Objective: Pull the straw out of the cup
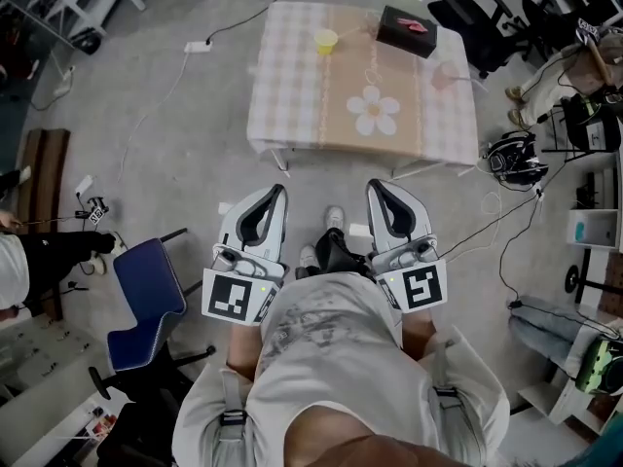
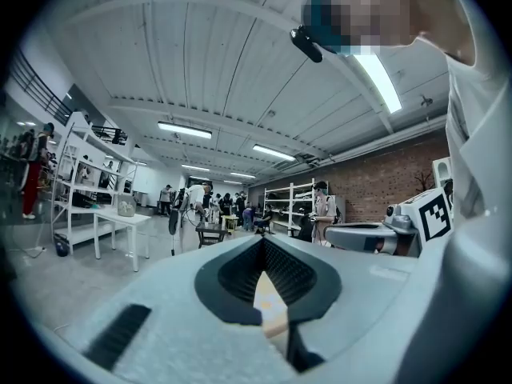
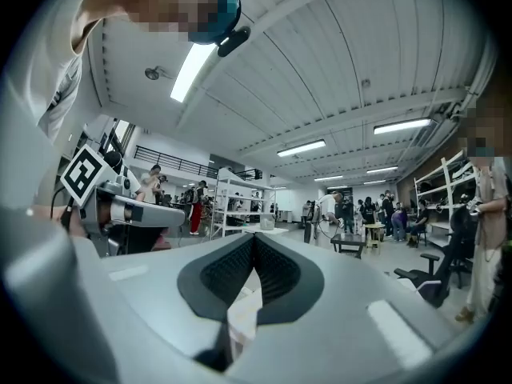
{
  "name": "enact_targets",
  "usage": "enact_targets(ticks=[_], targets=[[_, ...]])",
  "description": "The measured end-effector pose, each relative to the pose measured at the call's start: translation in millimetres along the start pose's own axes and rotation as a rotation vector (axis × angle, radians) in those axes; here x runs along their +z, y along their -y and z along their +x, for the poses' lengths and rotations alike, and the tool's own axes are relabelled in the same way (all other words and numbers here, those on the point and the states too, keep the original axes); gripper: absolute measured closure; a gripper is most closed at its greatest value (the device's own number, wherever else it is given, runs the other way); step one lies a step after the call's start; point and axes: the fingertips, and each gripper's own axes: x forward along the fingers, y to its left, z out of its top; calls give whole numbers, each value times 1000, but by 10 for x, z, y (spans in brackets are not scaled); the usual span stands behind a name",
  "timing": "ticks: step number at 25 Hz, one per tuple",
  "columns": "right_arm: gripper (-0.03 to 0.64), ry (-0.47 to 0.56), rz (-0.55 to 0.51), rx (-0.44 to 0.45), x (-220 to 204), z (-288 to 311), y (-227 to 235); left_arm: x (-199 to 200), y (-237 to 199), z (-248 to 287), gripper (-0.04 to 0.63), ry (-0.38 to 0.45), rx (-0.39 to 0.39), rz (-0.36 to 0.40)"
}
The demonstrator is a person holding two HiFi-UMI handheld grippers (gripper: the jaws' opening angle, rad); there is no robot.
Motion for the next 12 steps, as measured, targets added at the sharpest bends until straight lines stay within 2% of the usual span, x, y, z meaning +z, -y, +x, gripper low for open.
enact_targets(ticks=[12], targets=[[607, 32, 15, 83, 54, 627, 765, 130, -178, 944, 594, -7, 55, 18]])
